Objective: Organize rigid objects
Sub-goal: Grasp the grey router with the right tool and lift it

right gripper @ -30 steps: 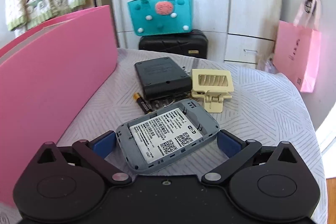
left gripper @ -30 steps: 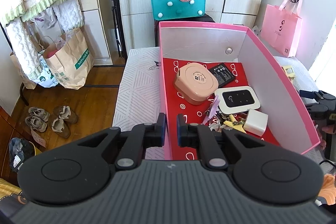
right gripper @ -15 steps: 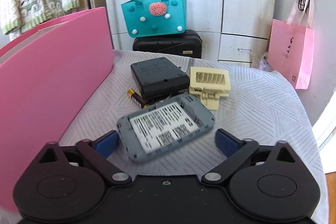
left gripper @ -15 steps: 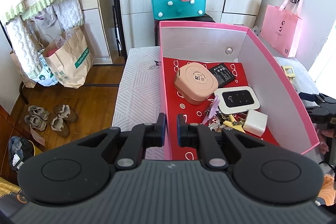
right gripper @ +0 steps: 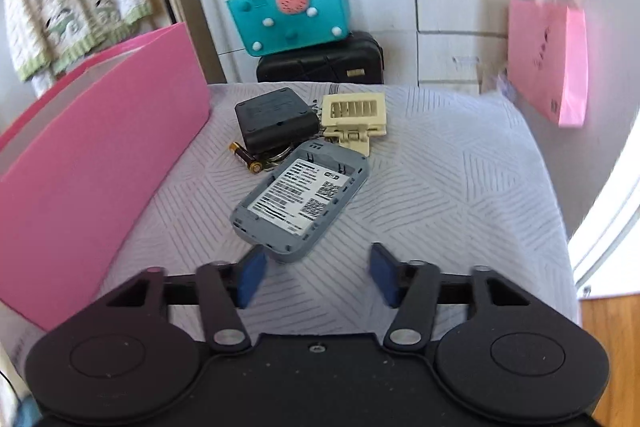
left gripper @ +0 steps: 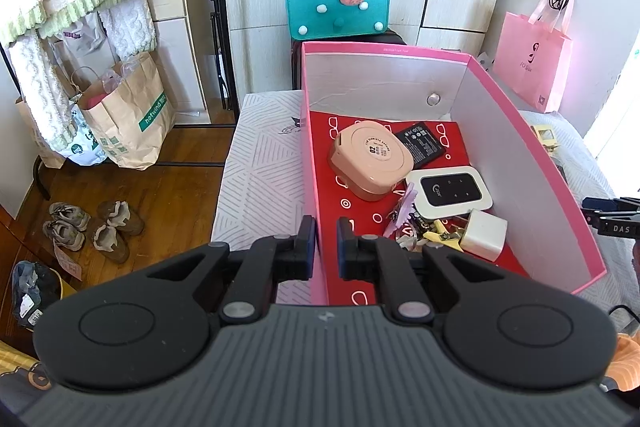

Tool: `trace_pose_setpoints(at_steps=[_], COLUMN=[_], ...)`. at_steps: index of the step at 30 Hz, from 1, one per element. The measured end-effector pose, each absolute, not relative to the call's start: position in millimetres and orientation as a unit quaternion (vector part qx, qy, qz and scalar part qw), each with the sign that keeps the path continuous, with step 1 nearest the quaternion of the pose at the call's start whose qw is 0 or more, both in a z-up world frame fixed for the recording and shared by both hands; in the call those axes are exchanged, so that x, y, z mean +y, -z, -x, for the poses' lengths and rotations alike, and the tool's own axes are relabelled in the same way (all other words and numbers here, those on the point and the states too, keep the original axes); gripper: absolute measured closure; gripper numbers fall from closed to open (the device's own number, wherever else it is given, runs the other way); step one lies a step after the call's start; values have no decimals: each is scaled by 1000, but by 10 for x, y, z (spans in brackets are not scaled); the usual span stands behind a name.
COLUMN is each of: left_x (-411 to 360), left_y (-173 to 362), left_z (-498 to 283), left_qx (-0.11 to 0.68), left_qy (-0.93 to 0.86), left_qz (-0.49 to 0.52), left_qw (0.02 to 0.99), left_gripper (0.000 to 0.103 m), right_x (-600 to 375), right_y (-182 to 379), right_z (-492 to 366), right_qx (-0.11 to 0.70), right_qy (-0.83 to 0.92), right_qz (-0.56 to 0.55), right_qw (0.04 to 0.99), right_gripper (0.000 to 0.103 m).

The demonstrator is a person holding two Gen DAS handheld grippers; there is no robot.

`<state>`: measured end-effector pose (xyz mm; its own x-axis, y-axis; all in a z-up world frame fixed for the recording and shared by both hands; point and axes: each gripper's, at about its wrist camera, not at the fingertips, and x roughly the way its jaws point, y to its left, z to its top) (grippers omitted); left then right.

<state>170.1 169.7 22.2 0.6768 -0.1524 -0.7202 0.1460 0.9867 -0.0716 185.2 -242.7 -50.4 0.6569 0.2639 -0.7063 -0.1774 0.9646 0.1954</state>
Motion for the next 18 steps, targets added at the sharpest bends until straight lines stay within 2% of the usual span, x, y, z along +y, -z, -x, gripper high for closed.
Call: trace_pose_setpoints(at_steps=[3,5,6,10,12,13,18], left_x=[1695,1677,1670,1674,1687,1687,1693], left_y=[-222,-217,-215,-215,-212,-212,-209], left_z=[-1700,-1704,-1708,-1717,-1717,-1721,-1720], left_qx=[394,394,394,395,395,395,395], left_qy=[81,80,81,84,87,88,92], left_qz=[2,-2,-2,3,6,6,4], left_qw=[916,916,915,915,914,914,914], left_gripper=[94,94,94,94,94,94,94], right_x=[-2301,-2202,-2153,-1995,-1981,-1979,-2165], right_y=[524,543,559,631,647,649,593], right_z=[-1935,-2084,-2168,-2330,-2281,-2234,-1981], right_qx=[385,384,386,383,374,368,375], right_qy=[-137,-120,-108,-67,-69,-71,-119], right_qz=[-81,-98,-93,-30,-9,5,13], right_qw=[909,910,911,921,925,927,919], right_gripper=[24,12,10,10,13,21,32])
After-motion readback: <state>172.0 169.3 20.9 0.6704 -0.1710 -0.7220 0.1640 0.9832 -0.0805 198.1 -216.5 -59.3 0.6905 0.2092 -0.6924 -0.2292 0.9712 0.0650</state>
